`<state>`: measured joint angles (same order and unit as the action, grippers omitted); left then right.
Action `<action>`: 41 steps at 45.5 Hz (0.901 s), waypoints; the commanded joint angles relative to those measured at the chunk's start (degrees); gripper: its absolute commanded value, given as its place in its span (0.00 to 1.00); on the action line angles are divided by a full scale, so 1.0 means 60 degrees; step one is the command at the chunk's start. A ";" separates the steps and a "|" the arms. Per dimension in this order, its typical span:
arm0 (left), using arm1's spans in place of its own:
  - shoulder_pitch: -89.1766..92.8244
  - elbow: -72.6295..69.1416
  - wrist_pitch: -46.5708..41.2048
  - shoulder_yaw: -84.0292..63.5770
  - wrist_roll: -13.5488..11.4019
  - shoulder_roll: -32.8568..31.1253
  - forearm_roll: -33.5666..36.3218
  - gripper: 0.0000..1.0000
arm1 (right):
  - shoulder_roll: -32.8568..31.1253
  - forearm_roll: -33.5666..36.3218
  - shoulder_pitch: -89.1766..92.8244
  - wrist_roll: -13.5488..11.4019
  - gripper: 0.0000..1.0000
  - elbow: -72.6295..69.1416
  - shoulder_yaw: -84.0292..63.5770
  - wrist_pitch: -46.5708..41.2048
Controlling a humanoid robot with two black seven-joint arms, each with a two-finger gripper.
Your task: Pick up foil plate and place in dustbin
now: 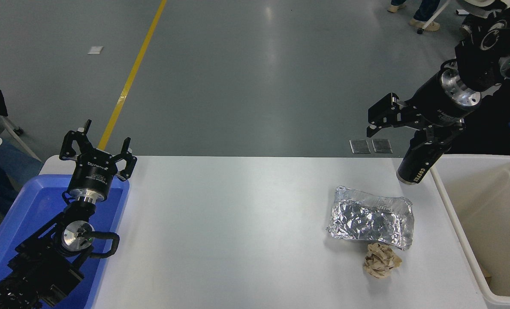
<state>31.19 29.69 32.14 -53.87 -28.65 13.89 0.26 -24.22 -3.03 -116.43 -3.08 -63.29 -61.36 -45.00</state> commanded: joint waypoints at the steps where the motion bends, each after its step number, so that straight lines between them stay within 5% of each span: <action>1: 0.0002 0.0004 0.0005 0.0000 0.0000 0.0000 0.0000 0.98 | 0.0008 -0.0008 0.0011 0.0000 1.00 0.0017 0.0002 0.0000; 41: -0.0013 0.0004 -0.0010 0.0000 0.0000 0.0000 0.0000 0.98 | 0.0096 -0.0052 0.0509 0.0000 1.00 0.0764 0.0002 0.0000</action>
<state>31.21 29.70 32.14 -53.88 -28.65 13.89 0.27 -23.70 -3.30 -114.31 -3.08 -59.28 -61.35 -45.00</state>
